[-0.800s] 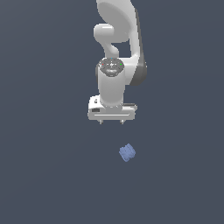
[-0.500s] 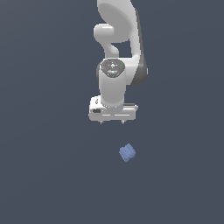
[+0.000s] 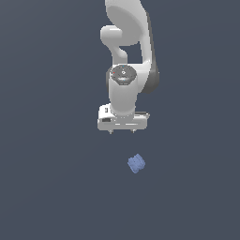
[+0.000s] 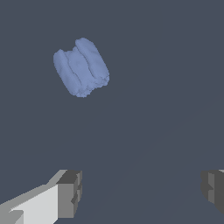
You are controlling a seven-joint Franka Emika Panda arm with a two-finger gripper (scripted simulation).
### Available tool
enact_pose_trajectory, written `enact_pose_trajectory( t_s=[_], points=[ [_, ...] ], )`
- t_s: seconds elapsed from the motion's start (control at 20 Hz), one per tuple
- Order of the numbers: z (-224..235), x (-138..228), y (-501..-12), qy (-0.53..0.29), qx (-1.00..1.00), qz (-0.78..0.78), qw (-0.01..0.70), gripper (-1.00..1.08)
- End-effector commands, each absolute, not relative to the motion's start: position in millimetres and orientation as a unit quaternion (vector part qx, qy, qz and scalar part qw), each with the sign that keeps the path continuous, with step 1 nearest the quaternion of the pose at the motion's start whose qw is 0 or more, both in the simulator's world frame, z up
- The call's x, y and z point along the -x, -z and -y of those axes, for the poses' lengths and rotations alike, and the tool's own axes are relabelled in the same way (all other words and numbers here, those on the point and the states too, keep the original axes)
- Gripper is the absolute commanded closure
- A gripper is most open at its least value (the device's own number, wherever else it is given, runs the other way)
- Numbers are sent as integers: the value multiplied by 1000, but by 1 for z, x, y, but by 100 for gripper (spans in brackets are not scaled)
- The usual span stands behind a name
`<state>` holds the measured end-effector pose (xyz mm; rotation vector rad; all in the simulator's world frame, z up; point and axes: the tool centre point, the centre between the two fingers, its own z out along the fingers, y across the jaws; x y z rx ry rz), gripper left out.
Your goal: Pick up the object and move it to a goal position.
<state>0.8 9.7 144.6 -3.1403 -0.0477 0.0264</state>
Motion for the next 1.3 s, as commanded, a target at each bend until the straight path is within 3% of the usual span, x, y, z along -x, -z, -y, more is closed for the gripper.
enact_pose_trajectory(
  t_s=[0.0,1.25],
  points=[
    [-10,-2,-144,-8,1000,9,1,-92],
    [-36,-58,-122,-6,970,-241,2,-92]
  ],
)
